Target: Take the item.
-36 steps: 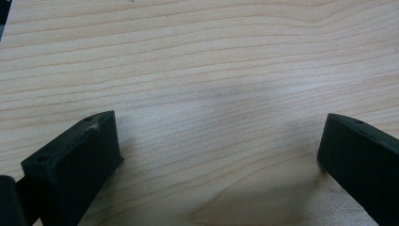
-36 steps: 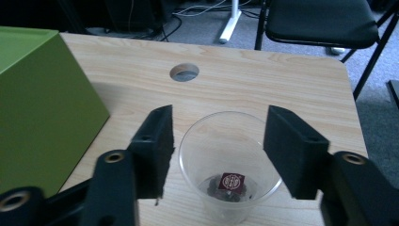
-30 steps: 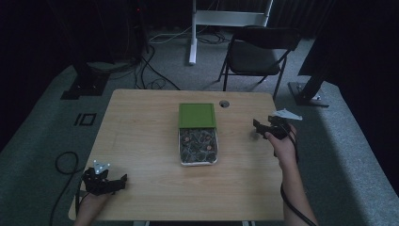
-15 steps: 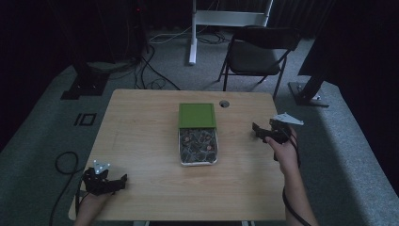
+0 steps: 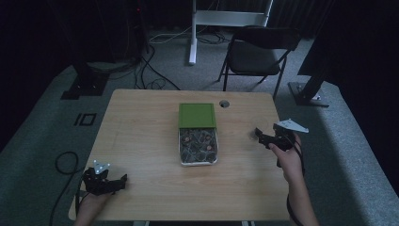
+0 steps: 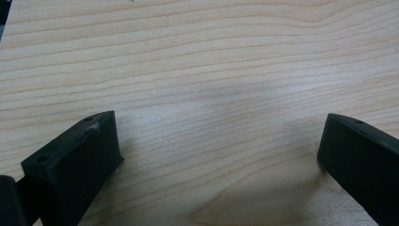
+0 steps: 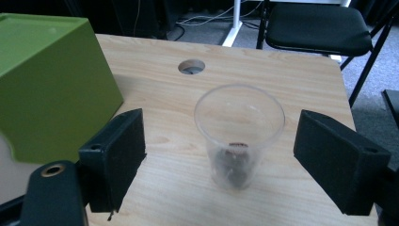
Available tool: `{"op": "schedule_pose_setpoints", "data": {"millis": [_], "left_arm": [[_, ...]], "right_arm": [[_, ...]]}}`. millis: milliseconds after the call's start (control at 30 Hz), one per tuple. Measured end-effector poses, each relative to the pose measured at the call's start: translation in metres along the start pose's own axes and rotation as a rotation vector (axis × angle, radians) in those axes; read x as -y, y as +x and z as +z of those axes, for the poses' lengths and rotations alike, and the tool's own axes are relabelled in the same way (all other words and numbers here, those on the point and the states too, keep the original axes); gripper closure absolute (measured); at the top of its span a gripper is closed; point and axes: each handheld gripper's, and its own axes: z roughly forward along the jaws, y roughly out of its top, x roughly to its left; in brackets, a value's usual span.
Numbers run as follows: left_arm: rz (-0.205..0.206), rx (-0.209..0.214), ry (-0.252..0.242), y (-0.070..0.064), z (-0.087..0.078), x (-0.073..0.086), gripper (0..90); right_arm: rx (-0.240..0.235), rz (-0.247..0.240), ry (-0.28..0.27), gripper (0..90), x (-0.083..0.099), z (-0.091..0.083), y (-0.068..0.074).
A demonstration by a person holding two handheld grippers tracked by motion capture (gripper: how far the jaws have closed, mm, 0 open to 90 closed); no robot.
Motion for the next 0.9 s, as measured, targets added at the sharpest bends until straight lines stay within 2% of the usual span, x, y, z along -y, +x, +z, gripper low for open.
{"op": "schedule_pose_setpoints", "data": {"millis": [467, 900], "left_arm": [[-0.001, 0.000, 0.000, 0.000, 0.000, 0.000, 0.2], [0.000, 0.000, 0.000, 0.000, 0.000, 0.000, 0.2]], "right_arm": [[-0.002, 0.012, -0.007, 17.0, 0.028, -0.013, -0.001], [-0.009, -0.009, 0.035, 17.0, 0.059, -0.020, -0.003]]}}
